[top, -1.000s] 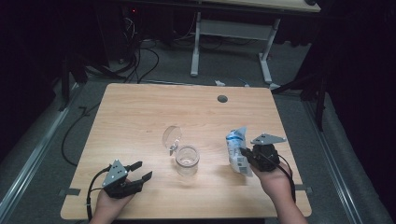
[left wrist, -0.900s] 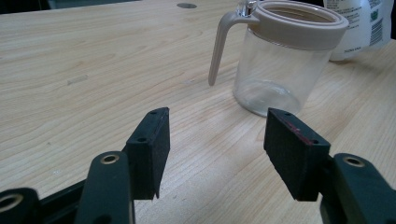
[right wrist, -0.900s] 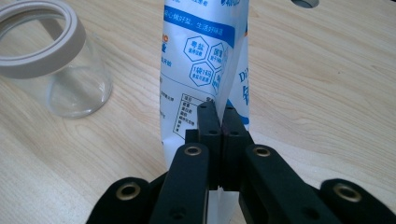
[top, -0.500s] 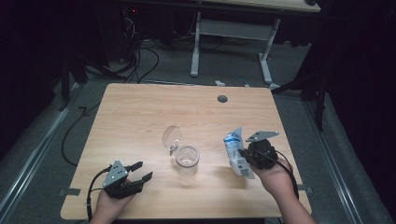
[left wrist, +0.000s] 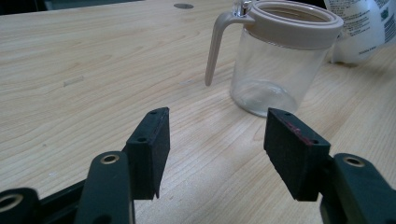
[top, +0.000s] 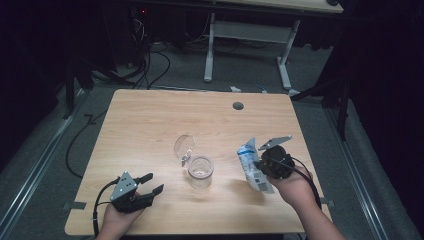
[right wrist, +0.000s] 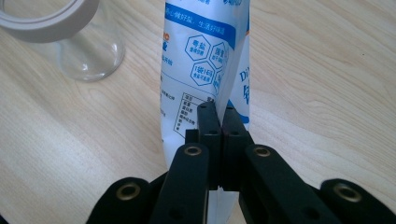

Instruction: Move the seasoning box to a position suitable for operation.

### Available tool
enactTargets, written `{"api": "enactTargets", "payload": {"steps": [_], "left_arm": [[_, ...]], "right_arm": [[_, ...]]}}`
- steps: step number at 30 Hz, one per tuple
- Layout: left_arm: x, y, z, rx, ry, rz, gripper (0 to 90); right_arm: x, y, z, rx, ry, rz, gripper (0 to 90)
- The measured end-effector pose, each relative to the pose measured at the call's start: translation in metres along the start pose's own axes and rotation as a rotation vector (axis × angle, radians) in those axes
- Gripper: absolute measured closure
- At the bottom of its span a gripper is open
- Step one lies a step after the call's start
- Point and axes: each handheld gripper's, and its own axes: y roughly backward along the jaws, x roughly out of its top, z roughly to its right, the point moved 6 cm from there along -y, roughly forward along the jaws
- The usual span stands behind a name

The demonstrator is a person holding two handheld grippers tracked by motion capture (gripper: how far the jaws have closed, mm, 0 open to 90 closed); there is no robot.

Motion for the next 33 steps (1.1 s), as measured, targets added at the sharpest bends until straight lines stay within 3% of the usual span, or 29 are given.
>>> {"api": "enactTargets", "payload": {"steps": [17,33], "left_arm": [[-0.002,0.000,0.002,-0.008,-0.006,-0.006,41.2],[-0.009,0.000,0.013,-0.037,-0.018,-0.025,41.0]], "right_arm": [[0.006,0.001,-0.007,0.015,0.049,-0.133,90.0],[0.004,0.006,-0.013,0.022,0.075,-0.206,90.0]]}}
